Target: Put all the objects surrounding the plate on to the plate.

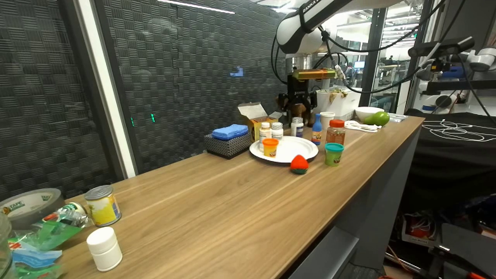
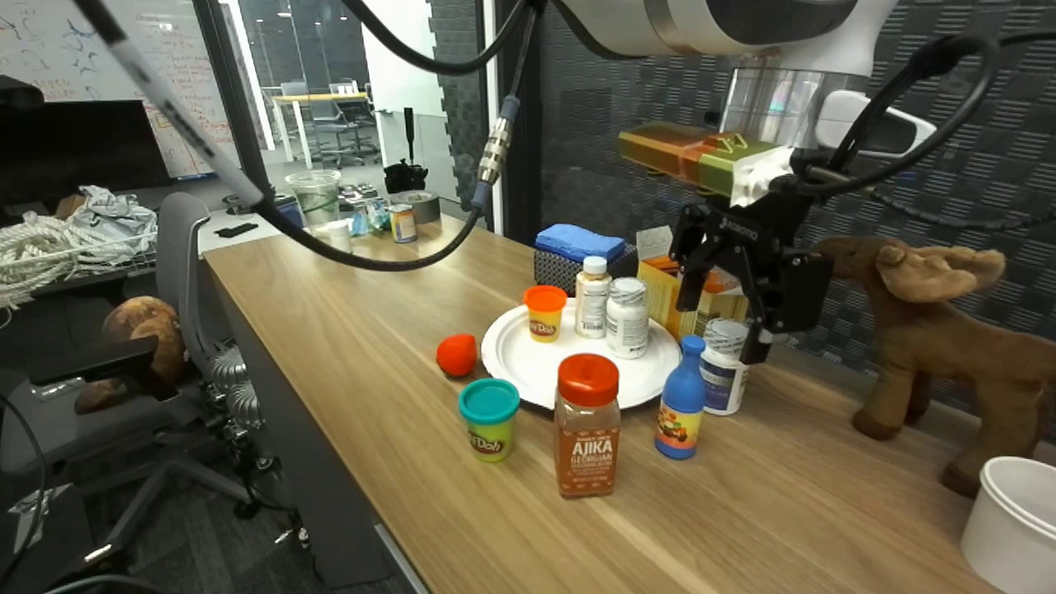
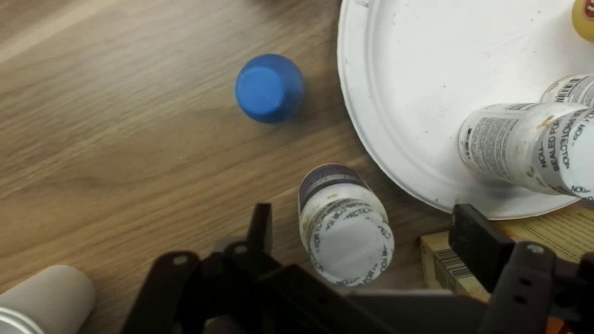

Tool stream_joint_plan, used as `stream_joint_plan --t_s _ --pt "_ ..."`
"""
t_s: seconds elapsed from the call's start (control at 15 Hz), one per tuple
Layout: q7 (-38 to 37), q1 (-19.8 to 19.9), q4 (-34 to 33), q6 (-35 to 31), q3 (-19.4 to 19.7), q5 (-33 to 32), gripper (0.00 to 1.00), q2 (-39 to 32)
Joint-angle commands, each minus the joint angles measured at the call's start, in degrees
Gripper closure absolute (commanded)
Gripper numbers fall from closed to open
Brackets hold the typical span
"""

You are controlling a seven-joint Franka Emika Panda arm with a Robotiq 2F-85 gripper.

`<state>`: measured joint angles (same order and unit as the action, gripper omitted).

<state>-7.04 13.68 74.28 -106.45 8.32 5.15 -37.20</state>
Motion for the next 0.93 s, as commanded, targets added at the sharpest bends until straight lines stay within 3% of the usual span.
stream_joint_plan --t_s 0.0,0.33,0.87 --pt "1.63 0.64 -4.02 0.85 -1.11 1.02 0.34 -2.43" --pt "0.51 -0.03 -3.79 0.89 -0.48 -0.3 0.73 -1.59" --pt "-4.49 -5.05 6.74 -1.16 -0.62 -2.63 0.74 10.79"
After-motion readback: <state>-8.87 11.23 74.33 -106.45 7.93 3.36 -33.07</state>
